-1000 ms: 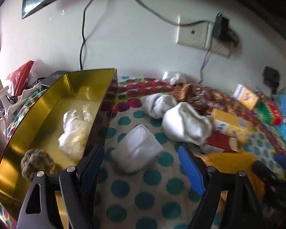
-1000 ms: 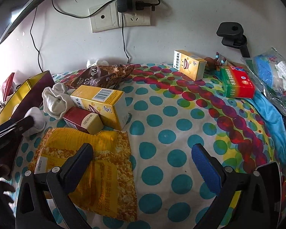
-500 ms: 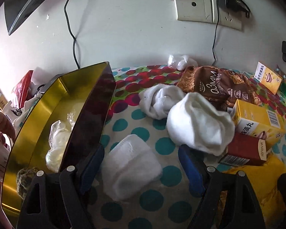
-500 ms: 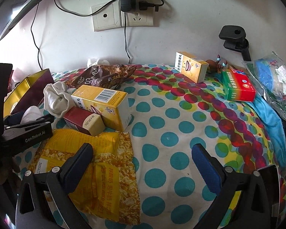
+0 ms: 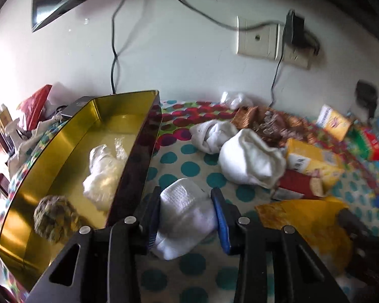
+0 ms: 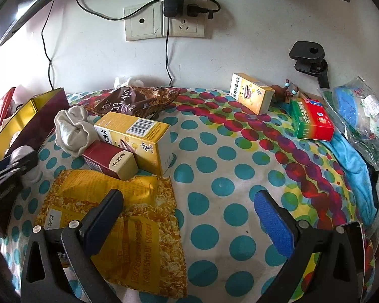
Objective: Organize objects
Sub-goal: 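Grasp the folded white sock with the left gripper, then place the white sock into the gold tin and open the left gripper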
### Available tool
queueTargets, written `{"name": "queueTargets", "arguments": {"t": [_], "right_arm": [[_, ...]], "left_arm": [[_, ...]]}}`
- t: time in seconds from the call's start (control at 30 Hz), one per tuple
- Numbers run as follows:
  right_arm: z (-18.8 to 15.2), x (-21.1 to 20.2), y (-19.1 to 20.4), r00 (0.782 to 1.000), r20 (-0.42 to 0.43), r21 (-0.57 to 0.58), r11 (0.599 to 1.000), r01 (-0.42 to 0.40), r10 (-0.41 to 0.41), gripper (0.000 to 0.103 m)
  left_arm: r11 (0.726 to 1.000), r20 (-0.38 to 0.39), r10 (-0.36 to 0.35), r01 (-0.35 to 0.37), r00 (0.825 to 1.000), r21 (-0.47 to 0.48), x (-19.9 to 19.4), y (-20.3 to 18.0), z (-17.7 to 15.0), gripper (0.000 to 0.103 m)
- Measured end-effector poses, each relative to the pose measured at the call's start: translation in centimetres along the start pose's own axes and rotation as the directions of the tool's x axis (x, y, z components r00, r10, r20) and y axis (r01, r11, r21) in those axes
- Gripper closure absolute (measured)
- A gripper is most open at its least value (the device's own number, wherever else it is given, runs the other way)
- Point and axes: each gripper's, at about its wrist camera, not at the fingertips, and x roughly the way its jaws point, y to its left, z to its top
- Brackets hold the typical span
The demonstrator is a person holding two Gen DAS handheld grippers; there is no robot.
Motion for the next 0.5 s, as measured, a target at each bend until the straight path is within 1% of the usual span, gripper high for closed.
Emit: {"name": "queueTargets", "arguments": {"t": [0.07, 0.13, 0.2, 0.3, 0.37, 0.5], "right_arm": [[0.0, 0.0, 0.0, 1.0, -0.001, 0.003, 1.0, -0.003, 0.003, 0.0], [-0.1, 0.0, 0.0, 1.0, -0.003, 0.007, 1.0, -0.009, 0.009, 0.0], [-0.1, 0.1, -0.1, 1.0, -0.005, 0.012, 1.0, -0.015, 0.015, 0.0], [-0.1, 0.1, -0.2, 1.0, -0.008, 0.018, 1.0, -0.024, 0.024, 0.0], [0.0, 0.2, -0.3, 1.0, -0.009, 0.02, 0.999, -0.025, 0.026, 0.0], [0.0, 0.1, -0.4, 1.0, -0.006, 0.017, 1.0, -0.021, 0.021, 0.0]], "left_arm": [[0.999, 0.03, -0.044, 0.045, 0.999, -0.029, -2.0, 1.0, -0.1, 0.065], [0.997, 0.066, -0.064, 0.066, 0.996, -0.043, -3.9, 2.0, 0.2, 0.065], [0.996, 0.086, -0.067, 0.072, 0.994, -0.06, -5.4, 3.1, 0.4, 0.065], [0.994, 0.102, -0.047, 0.057, 0.994, -0.091, -7.5, 6.1, 0.7, 0.065], [0.995, 0.083, -0.021, 0.029, 0.996, -0.09, -8.0, 7.9, 0.2, 0.065], [0.998, 0.03, 0.016, -0.014, 0.999, -0.069, -7.3, 10.1, -1.4, 0.065]]}}
